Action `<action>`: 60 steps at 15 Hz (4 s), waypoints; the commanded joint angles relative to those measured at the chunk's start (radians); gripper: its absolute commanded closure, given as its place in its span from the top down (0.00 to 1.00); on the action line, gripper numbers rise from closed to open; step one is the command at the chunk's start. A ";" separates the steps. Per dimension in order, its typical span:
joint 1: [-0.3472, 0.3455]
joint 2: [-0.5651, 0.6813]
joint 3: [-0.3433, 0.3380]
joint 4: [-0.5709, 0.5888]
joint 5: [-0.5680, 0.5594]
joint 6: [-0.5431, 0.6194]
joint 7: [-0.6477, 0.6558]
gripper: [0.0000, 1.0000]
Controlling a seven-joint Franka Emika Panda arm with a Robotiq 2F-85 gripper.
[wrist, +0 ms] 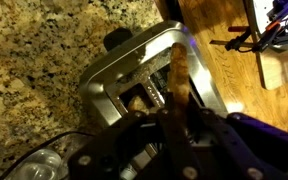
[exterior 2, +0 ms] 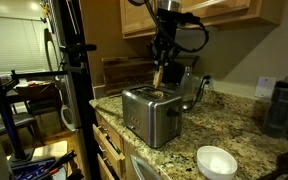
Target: Place one slice of bread in each of the toaster slots
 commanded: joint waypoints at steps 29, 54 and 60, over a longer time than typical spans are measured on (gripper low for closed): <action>0.040 0.067 0.042 0.024 0.003 -0.084 -0.261 0.08; 0.056 0.126 0.065 0.015 -0.084 0.054 -0.285 0.08; 0.058 0.138 0.068 0.038 -0.063 0.044 -0.288 0.08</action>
